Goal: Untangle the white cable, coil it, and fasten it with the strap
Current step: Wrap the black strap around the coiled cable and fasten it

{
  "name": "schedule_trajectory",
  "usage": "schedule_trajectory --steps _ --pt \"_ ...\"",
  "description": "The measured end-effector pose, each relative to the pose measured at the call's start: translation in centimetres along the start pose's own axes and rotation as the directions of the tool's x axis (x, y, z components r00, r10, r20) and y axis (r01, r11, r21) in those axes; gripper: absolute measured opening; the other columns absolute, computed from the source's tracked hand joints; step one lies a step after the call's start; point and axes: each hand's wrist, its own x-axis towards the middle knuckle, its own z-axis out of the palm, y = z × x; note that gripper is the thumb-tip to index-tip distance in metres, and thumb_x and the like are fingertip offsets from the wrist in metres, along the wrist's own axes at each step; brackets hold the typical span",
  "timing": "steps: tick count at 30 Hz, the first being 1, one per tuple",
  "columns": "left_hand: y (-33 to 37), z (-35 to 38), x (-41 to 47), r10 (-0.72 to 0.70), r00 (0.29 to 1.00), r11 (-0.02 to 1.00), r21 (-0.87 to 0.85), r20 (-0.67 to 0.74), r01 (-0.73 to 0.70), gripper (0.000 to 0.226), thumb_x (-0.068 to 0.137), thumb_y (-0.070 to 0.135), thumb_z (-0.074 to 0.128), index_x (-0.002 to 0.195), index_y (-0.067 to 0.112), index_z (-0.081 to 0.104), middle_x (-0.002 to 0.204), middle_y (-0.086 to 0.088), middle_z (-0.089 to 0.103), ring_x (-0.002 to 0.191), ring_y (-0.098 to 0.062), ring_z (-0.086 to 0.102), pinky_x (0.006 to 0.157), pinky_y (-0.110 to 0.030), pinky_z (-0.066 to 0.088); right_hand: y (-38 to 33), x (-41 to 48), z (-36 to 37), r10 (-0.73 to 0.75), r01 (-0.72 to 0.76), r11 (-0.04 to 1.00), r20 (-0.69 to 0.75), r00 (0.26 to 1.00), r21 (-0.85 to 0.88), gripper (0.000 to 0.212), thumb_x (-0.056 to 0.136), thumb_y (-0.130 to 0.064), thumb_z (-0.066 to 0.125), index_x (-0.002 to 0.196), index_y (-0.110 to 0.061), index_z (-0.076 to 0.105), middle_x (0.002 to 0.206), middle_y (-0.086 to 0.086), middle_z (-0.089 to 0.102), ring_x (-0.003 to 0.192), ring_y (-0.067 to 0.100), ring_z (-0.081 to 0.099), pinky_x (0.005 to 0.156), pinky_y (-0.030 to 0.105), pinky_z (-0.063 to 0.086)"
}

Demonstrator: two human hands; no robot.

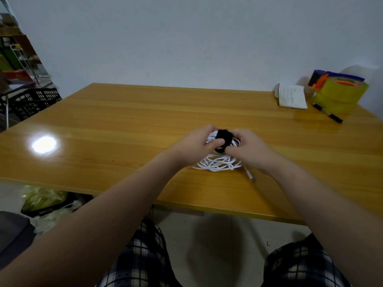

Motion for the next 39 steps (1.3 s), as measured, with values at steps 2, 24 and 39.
schedule_trajectory --steps 2,24,39 --pt "-0.1 0.0 0.2 0.019 1.000 0.999 0.032 -0.010 -0.019 0.039 0.097 0.032 0.048 0.131 0.012 0.047 0.131 -0.006 0.054 0.120 -0.018 0.048 0.087 -0.022 0.032 0.1 0.0 0.4 0.003 -0.002 0.999 -0.031 1.000 0.032 0.036 0.082 -0.007 0.061 0.116 -0.015 0.056 0.102 0.009 0.064 0.082 0.026 0.063 0.067 0.038 0.048" --pt "0.0 0.3 0.4 -0.337 0.927 0.815 -0.544 -0.166 0.199 0.022 0.091 0.024 0.062 0.107 0.013 0.051 0.104 -0.013 0.064 0.088 -0.027 0.064 0.072 -0.041 0.051 0.4 1.1 1.3 -0.372 0.110 0.795 -0.336 0.865 -0.597 0.012 0.078 -0.025 0.070 0.088 -0.019 0.069 0.113 0.003 0.056 0.111 0.024 0.048 0.090 0.035 0.030" --pt "0.7 -0.1 -0.1 -0.276 0.954 0.829 -0.532 -0.118 0.174 0.022 0.094 0.028 0.056 0.108 0.017 0.042 0.088 -0.002 0.061 0.070 -0.011 0.059 0.057 -0.019 0.047 1.0 0.7 2.3 -0.222 0.152 0.953 -0.265 0.938 -0.260 0.022 0.083 -0.022 0.067 0.104 -0.018 0.072 0.131 0.008 0.045 0.124 0.027 0.039 0.104 0.039 0.034"
